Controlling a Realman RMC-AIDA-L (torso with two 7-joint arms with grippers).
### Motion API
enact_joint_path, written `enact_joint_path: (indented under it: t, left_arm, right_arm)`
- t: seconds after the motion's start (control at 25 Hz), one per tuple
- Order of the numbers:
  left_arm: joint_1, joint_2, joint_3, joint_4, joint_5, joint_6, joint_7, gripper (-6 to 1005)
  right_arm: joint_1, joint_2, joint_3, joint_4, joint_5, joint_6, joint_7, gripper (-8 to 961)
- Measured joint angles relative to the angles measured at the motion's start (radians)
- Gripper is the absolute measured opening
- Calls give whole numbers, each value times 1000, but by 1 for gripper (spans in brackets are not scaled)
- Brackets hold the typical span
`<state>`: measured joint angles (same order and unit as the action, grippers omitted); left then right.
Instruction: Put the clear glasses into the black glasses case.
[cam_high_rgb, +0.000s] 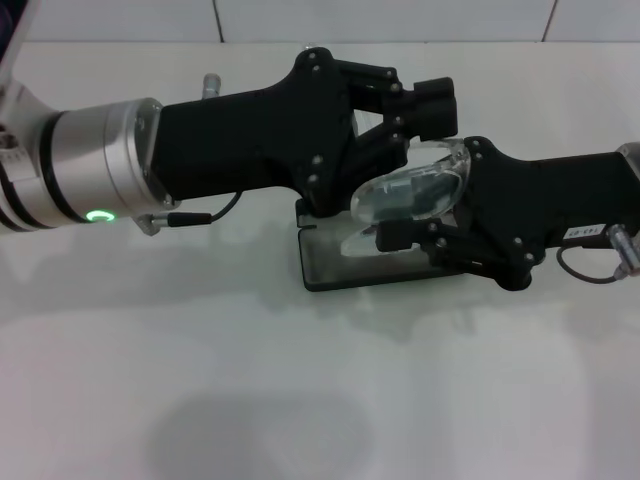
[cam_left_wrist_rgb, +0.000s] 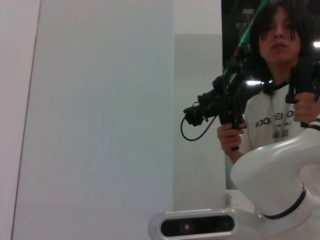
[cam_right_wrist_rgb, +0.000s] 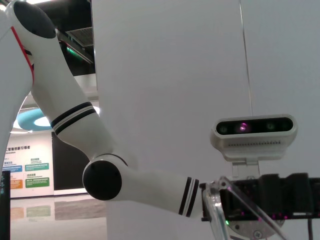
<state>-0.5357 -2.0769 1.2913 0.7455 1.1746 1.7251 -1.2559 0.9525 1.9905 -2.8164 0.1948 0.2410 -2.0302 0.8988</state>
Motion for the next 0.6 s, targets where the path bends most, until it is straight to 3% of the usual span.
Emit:
enact_joint_path:
  t: [0.6]
  left_arm:
    - [-1,8,0,0,27,27,-2,93]
  right_arm:
    - [2,-3,0,0,1,1,-1,118]
